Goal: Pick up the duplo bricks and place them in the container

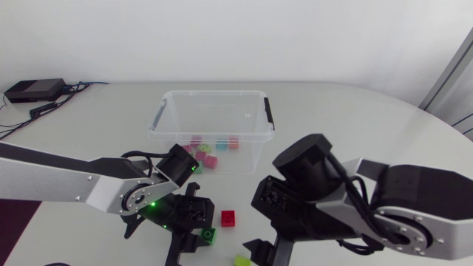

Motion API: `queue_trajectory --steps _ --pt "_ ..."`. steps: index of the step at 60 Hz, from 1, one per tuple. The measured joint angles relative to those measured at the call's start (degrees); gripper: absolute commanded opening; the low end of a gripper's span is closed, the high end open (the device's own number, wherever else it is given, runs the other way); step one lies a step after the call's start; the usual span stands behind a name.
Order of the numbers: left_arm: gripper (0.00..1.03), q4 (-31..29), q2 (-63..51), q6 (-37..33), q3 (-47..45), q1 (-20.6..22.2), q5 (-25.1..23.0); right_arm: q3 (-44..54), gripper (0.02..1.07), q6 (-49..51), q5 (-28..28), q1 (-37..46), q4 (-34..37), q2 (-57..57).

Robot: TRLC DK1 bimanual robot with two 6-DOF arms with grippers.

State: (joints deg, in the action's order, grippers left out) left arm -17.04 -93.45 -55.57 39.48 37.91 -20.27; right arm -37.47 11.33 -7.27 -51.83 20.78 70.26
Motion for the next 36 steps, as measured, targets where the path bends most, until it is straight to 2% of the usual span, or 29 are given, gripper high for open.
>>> queue_trajectory --steps 5,13,24,28,33,36 --pt "0.28 -0.3 0.0 0.0 0.1 0.2 0.0 0.4 0.91 0.0 0.0 -1.5 0.0 2.0" --pt "0.28 -3.4 2.1 0.0 0.2 -0.5 0.0 0.5 0.91 0.0 0.0 -3.4 0.0 5.1" --pt "0.28 -7.7 13.7 0.1 0.2 -4.4 0.0 -0.6 0.88 -0.2 0.1 -6.4 0.5 12.0" --pt "0.28 -8.8 18.6 0.5 0.2 -5.8 0.0 -2.0 0.78 -0.5 0.1 -6.6 1.1 13.8" --pt "0.28 -9.9 23.7 1.0 0.3 -8.1 0.0 -3.5 0.73 -0.7 0.2 -6.6 1.8 15.0" --pt "0.28 -10.0 25.7 1.6 0.4 -9.3 0.0 -4.4 0.66 -0.7 0.3 -6.6 1.9 15.8"
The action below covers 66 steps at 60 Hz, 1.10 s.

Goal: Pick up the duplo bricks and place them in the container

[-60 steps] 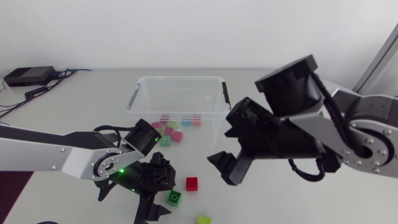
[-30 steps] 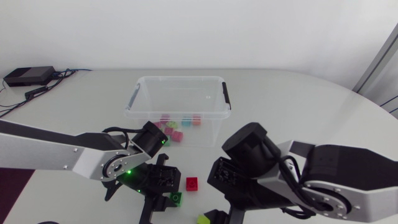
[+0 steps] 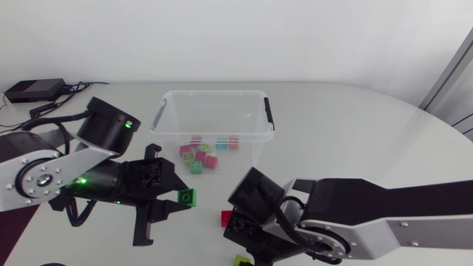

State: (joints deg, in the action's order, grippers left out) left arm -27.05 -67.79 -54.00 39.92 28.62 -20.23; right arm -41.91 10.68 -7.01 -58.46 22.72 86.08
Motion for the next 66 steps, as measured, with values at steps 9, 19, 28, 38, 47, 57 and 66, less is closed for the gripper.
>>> queue_trajectory --steps 9,19,28,38,47,57,66 --pt "0.28 0.0 4.1 1.3 0.9 -3.3 -0.1 -1.6 0.53 0.0 -0.2 0.0 0.2 3.1" --pt "0.28 0.8 6.0 3.0 2.5 -6.1 -0.5 -2.7 0.46 0.0 0.0 0.0 0.7 4.9" --pt "0.28 5.2 6.0 6.2 4.9 -7.3 -0.5 -2.7 0.29 0.0 0.0 0.0 1.5 5.5" --pt "0.28 12.5 4.4 11.2 7.6 -8.2 -0.5 -2.7 0.29 0.0 0.0 0.0 3.4 2.8" --pt "0.28 17.0 -0.5 14.3 9.5 -8.8 -0.5 -2.7 0.29 0.0 0.0 0.1 5.4 -1.8" --pt "0.28 20.7 -7.0 17.0 11.9 -9.3 1.4 -2.7 0.29 0.0 0.2 1.4 7.9 -7.6" --pt "0.32 24.7 -15.5 19.6 16.6 -9.3 4.4 -3.6 0.29 0.1 0.2 5.6 11.5 -13.1"
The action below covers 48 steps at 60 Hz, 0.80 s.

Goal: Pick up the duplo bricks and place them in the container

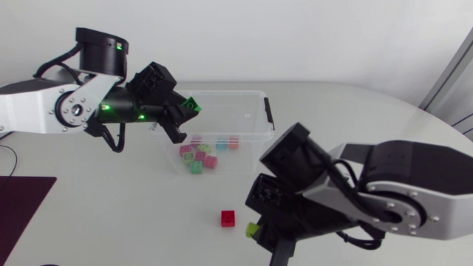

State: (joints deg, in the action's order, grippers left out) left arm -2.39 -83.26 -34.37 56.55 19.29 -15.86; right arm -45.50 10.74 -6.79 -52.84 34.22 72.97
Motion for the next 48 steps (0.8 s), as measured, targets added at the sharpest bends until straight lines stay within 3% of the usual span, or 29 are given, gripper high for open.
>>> queue_trajectory --steps 3,9,12,22,33,40,48 --pt "0.41 0.4 -1.7 0.5 0.7 0.0 0.8 -1.0 0.29 0.2 0.0 1.4 0.8 -1.4" --pt "0.89 0.6 -3.8 1.7 0.8 0.0 1.5 -3.4 0.29 1.1 -0.3 4.2 2.3 -4.0" --pt "0.97 0.6 -4.0 2.0 0.8 0.0 1.8 -4.8 0.29 1.6 -0.7 5.6 3.0 -4.9" --pt "0.99 0.9 -0.7 3.0 0.3 -0.9 2.3 -10.1 0.29 3.1 -2.7 11.3 4.0 -5.8" --pt "0.99 -1.8 14.1 3.0 -3.6 -0.1 2.4 -17.2 0.29 4.3 -5.3 16.8 2.8 -3.7" --pt "0.99 -8.8 22.8 0.0 -8.0 5.6 1.3 -21.1 0.29 4.3 -5.6 18.5 -1.3 -0.1" --pt "0.99 -12.4 23.5 -3.5 -14.6 11.2 1.2 -23.8 0.29 4.2 -6.3 19.2 -6.8 5.4"
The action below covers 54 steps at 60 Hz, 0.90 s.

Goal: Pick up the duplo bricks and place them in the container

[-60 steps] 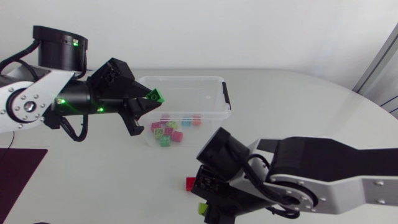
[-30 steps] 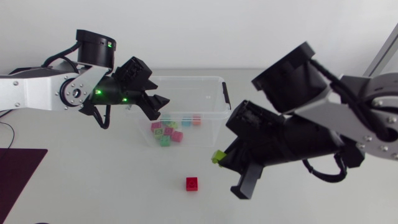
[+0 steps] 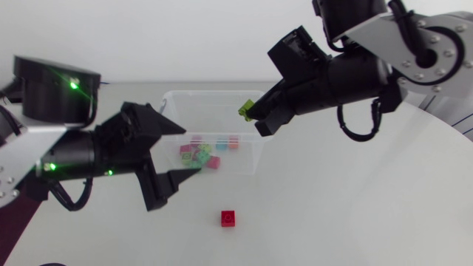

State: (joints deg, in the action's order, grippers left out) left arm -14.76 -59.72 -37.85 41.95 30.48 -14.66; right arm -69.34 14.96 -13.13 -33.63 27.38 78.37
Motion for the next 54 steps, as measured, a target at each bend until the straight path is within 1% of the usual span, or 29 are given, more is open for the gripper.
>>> queue_trajectory --steps 4,7,8,13,16,17,19,21,27,29,32,36,43,54 --pt "0.99 -0.4 -1.3 -0.7 -2.4 2.1 0.0 -0.6 0.29 -0.4 -0.2 0.0 -3.1 3.1" --pt "0.99 0.0 -2.9 -1.0 -3.7 3.9 0.2 -1.0 0.32 -0.4 -0.1 0.0 -5.0 5.4" --pt "0.99 0.2 -3.3 -1.0 -3.9 4.4 0.2 -1.1 0.35 -0.4 0.1 0.0 -5.6 5.9" --pt "0.99 2.3 -7.0 -1.2 -4.6 6.9 0.4 -1.9 0.60 -0.4 1.1 0.1 -8.3 9.3" --pt "0.99 3.5 -9.6 -1.2 -4.6 8.0 0.7 -2.6 0.69 -0.4 1.2 0.4 -8.9 11.0" --pt "0.99 3.8 -10.3 -1.2 -4.6 8.3 0.7 -2.8 0.78 -0.4 1.2 0.5 -9.2 11.5" --pt "0.99 4.5 -11.9 -1.2 -4.6 9.0 1.3 -3.4 0.90 -0.4 1.3 0.8 -9.4 12.6" --pt "0.99 5.4 -13.5 -1.3 -4.6 9.6 1.7 -3.8 0.97 -0.4 1.4 1.2 -9.6 13.3" --pt "0.99 7.9 -19.1 -2.4 -4.6 11.3 3.1 -4.2 0.98 -0.4 1.4 2.4 -9.6 13.5" --pt "0.99 9.0 -22.3 -3.2 -4.5 11.4 3.2 -3.0 0.98 -0.4 1.3 3.0 -10.2 11.0" --pt "0.99 9.2 -24.0 -3.5 -4.4 11.4 3.2 -0.8 0.98 -0.5 1.1 3.4 -11.0 7.7" --pt "0.99 9.6 -27.1 -4.7 -3.7 11.4 3.6 5.1 0.98 -0.5 0.7 3.7 -11.6 -1.4" --pt "0.99 10.0 -30.6 -5.9 -1.3 11.4 4.1 15.2 0.98 -0.3 -0.5 4.3 -11.3 -13.9" --pt "0.99 9.7 -35.4 -7.3 3.1 11.4 4.6 27.6 0.98 0.3 -2.5 8.2 -7.4 -27.3"
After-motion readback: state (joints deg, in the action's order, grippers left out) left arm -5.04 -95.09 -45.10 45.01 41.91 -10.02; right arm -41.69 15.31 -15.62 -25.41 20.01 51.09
